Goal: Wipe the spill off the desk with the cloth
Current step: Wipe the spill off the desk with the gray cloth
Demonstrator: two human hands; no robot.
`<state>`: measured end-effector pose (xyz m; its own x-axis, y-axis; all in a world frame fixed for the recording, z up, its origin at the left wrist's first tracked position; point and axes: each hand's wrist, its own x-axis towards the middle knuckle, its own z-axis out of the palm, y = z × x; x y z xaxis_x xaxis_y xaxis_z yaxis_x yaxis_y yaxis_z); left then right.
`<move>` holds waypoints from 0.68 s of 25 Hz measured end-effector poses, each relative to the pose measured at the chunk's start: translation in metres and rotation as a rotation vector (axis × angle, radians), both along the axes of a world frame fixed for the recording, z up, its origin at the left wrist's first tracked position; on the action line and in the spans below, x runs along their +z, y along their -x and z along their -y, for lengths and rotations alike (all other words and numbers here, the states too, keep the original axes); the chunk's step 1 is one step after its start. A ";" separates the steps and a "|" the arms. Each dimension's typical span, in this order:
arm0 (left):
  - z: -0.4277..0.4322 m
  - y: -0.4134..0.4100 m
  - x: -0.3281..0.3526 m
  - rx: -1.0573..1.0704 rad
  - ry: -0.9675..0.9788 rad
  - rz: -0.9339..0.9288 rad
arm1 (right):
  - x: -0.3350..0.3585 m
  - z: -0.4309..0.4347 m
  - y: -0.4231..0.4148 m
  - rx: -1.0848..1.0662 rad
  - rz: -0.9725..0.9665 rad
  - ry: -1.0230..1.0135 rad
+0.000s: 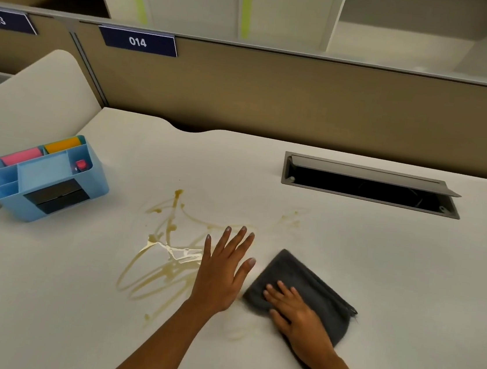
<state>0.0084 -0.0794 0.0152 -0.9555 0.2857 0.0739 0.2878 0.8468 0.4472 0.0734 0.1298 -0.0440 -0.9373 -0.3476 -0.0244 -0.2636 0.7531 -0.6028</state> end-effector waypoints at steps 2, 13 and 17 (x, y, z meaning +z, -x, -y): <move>0.002 0.000 -0.004 0.012 -0.001 0.004 | 0.001 -0.035 0.009 -0.162 -0.055 0.038; -0.003 0.000 -0.017 -0.017 0.138 0.001 | 0.004 0.041 0.060 -0.155 -0.015 0.027; 0.013 0.001 -0.017 -0.024 0.081 0.033 | -0.003 0.018 0.003 -0.045 -0.060 -0.041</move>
<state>0.0077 -0.0920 -0.0015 -0.9499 0.3121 0.0182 0.2945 0.8739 0.3868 0.0709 0.1120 -0.0470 -0.9523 -0.3046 0.0191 -0.2634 0.7887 -0.5555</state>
